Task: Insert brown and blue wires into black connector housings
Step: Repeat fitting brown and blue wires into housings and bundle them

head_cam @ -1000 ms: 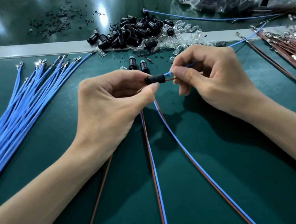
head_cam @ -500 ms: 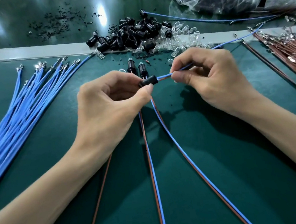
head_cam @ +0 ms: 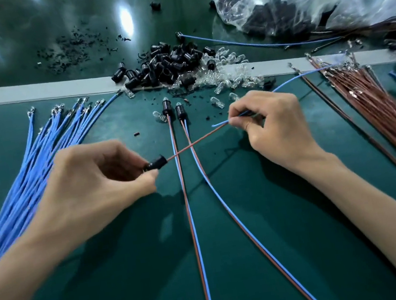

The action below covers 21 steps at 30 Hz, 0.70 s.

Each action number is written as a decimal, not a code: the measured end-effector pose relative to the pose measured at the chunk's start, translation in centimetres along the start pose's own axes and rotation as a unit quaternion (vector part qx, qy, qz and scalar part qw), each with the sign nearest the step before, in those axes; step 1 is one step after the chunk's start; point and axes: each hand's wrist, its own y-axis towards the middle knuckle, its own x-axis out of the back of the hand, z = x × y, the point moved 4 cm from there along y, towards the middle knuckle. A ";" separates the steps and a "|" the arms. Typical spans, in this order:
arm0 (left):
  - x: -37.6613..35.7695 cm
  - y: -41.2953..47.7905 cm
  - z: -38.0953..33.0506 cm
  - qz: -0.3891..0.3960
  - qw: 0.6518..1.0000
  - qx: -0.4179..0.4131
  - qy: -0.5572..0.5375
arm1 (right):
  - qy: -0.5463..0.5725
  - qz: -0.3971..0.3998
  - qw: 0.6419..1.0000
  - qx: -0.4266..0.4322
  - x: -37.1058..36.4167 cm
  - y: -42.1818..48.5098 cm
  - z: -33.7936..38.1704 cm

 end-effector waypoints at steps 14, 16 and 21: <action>-4.3 -0.6 -1.4 0.088 0.935 -0.132 0.317 | 0.050 -0.086 0.995 -0.013 1.4 -0.8 0.4; -3.8 -0.9 -1.6 0.098 0.939 -0.134 0.301 | 0.035 -0.091 0.995 -0.012 1.5 -0.7 0.4; -1.6 -1.8 0.2 0.187 0.946 -0.081 0.252 | -0.016 -0.119 0.988 -0.099 3.6 -0.6 -2.5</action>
